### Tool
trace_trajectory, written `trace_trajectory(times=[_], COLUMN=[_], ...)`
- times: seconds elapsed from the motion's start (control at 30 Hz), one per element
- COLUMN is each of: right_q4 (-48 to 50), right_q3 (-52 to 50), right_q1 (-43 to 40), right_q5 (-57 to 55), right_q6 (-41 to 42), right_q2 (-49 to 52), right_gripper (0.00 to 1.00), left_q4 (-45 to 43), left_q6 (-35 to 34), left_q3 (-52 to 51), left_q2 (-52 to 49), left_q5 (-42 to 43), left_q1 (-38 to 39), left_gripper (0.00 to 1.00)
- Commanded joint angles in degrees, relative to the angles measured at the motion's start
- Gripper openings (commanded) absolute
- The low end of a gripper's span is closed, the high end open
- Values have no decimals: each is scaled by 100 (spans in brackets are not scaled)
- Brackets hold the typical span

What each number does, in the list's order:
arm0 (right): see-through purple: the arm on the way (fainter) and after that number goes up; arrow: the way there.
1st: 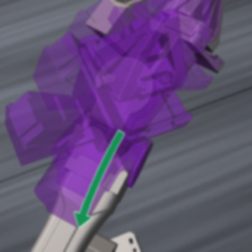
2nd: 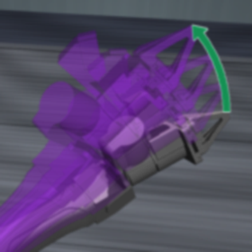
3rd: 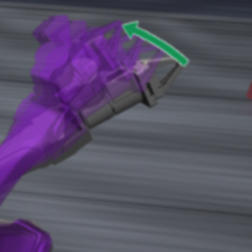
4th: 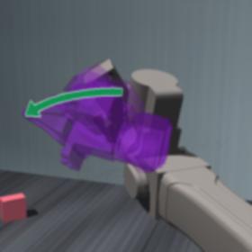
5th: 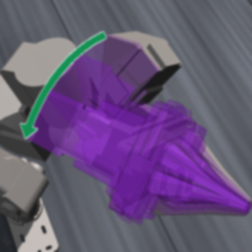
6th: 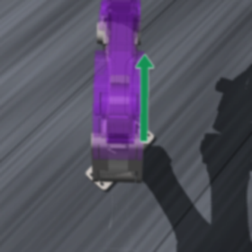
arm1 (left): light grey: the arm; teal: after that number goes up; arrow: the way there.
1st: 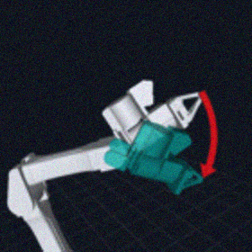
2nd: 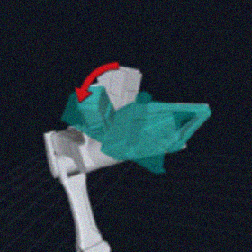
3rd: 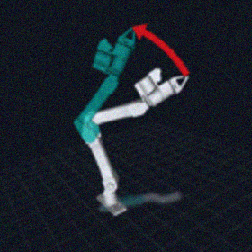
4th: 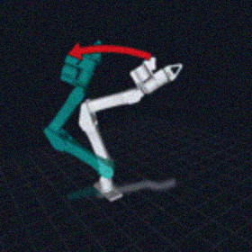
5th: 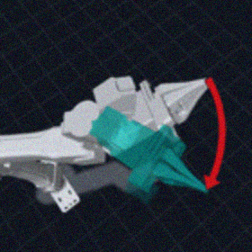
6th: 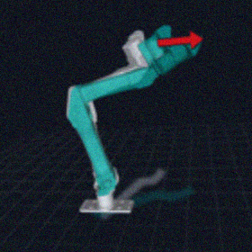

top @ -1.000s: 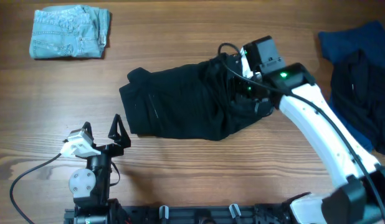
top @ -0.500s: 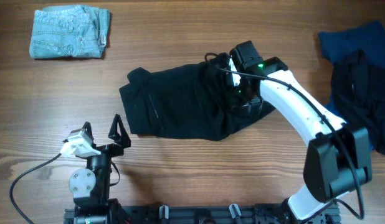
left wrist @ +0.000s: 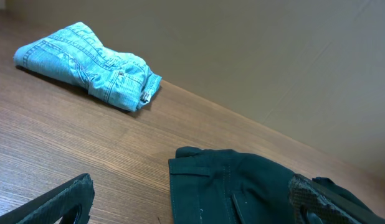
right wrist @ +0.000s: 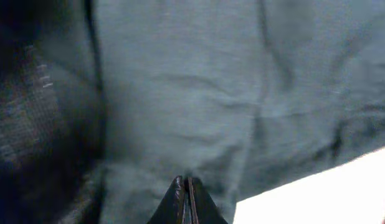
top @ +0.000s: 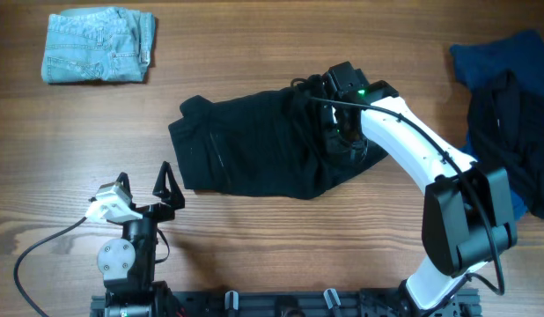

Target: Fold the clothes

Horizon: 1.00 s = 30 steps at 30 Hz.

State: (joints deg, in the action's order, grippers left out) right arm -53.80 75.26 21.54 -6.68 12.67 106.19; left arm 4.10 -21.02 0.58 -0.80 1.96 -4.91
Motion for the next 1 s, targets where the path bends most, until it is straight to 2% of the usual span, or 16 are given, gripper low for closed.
trace_trajectory(times=[0.0,0.1,0.2,0.23,0.27,0.33,0.37,0.4,0.53,0.7,0.87,0.97], right_q4=[-2,17,131,173,214,413,562,651,1019,1346,1572,1604], right_q3=[50,52,55,55,55,55,55,57,59,59,59,59], right_q1=[-173,-264,-264,-264,-264,-264,-264,-264,-264,-264,-214,-122], right_q5=[-708,-643,247,490,605,905,1086,1198,1464,1443,1425,1043], right_q6=[450,413,-378,-503,-514,-520,-522,-520,-407,-280,-66,-4], right_q2=[39,-42,-195,-260,-319,-428,-466,-485,-479,-457,-334,-142], right_gripper=[4,4,4,13,36,64,75,74,57,62,62,63], left_q4=[26,26,26,26,26,26,26,26,26,26,26,26], left_q6=[111,111,111,111,111,111,111,111,111,111,111,111], left_q3=[-26,-26,-26,-26,-26,-26,-26,-26,-26,-26,-26,-26], left_q2=[42,42,42,42,42,42,42,42,42,42,42,42], left_q5=[-55,-52,-55,-55,-52,-52,-55,-55,-52,-55,-55,-55], left_q1=[-35,-35,-35,-35,-35,-35,-35,-35,-35,-35,-35,-35], left_gripper=[100,100,100,100,100,100,99,100,100,100,100,100])
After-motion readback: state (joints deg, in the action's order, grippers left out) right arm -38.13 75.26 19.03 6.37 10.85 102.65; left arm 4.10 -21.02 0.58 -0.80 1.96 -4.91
